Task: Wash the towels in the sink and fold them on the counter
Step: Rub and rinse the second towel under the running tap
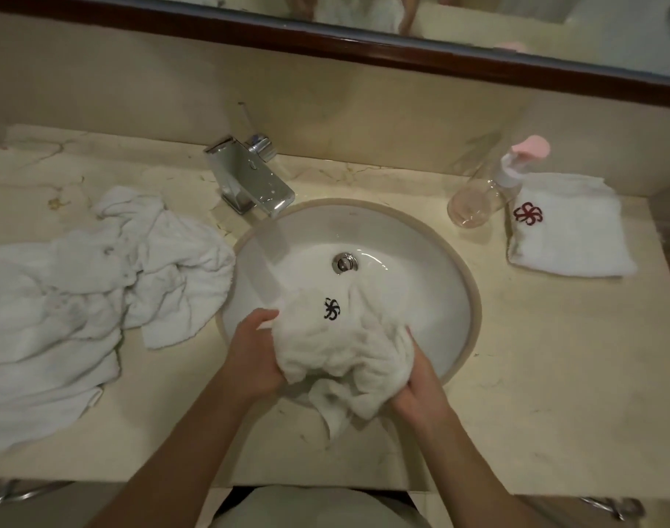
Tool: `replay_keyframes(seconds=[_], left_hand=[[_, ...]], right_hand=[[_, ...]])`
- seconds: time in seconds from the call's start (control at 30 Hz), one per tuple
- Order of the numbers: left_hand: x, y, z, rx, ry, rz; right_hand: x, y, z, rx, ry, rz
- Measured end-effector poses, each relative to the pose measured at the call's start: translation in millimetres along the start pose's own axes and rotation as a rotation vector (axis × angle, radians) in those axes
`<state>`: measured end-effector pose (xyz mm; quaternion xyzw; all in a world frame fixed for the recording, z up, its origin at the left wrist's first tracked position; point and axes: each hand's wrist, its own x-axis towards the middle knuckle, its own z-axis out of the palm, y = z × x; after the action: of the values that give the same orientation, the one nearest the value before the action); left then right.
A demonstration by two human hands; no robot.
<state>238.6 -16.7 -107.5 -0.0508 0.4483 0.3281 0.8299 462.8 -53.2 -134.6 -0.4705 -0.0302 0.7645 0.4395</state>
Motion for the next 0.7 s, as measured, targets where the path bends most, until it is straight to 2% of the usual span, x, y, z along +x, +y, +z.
replay_keyframes(seconds=[0.03, 0.1, 0.17, 0.23, 0.27, 0.3, 0.37, 0.4, 0.47, 0.53, 0.6, 0.67, 0.7], left_hand=[[0.3, -3.6, 6.1, -0.019, -0.018, -0.056], [10.1, -7.9, 20.4, 0.065, 0.099, -0.056], [18.0, -8.3, 38.3, 0.244, 0.333, 0.138], [14.1, -10.1, 58.3, 0.536, 0.431, 0.358], [4.6, -12.3, 70.4, 0.708, 0.439, 0.445], [-3.6, -16.6, 77.9, 0.854, 0.423, 0.508], [-10.2, -20.7, 82.2, 0.981, 0.408, 0.567], [-9.2, -16.2, 80.8, 0.969, 0.455, 0.579], [1.9, -1.1, 73.4, 0.859, 0.539, 0.566], [2.8, -2.3, 77.7, 0.915, 0.546, 0.553], [-1.5, -20.1, 83.2, 1.058, 0.457, 0.600], [-4.4, -23.4, 78.9, 1.073, 0.466, 0.611], [1.4, -13.9, 73.8, 1.027, 0.509, 0.588]], right_hand=[[-6.4, -5.6, 23.3, -0.171, 0.056, 0.008], [-3.1, 1.6, 48.1, -0.429, 0.051, -0.146], [-1.7, 6.3, 75.6, -0.909, 0.098, -0.391], [3.3, 8.5, 94.6, -1.192, 0.142, -0.539], [11.0, 2.2, 99.2, -1.157, 0.220, -0.565], [22.7, -6.0, 98.6, -1.012, 0.313, -0.533], [38.0, -13.4, 99.2, -0.693, 0.329, -0.404], [37.1, -9.3, 103.2, -0.697, 0.278, -0.371], [24.9, 5.1, 110.9, -0.906, 0.154, -0.408], [30.1, 4.2, 114.7, -0.951, 0.257, -0.484], [49.9, -18.0, 115.3, -0.775, 0.422, -0.421], [54.4, -23.9, 119.7, -0.655, 0.422, -0.348], [44.9, -19.2, 124.2, -0.739, 0.370, -0.377]])
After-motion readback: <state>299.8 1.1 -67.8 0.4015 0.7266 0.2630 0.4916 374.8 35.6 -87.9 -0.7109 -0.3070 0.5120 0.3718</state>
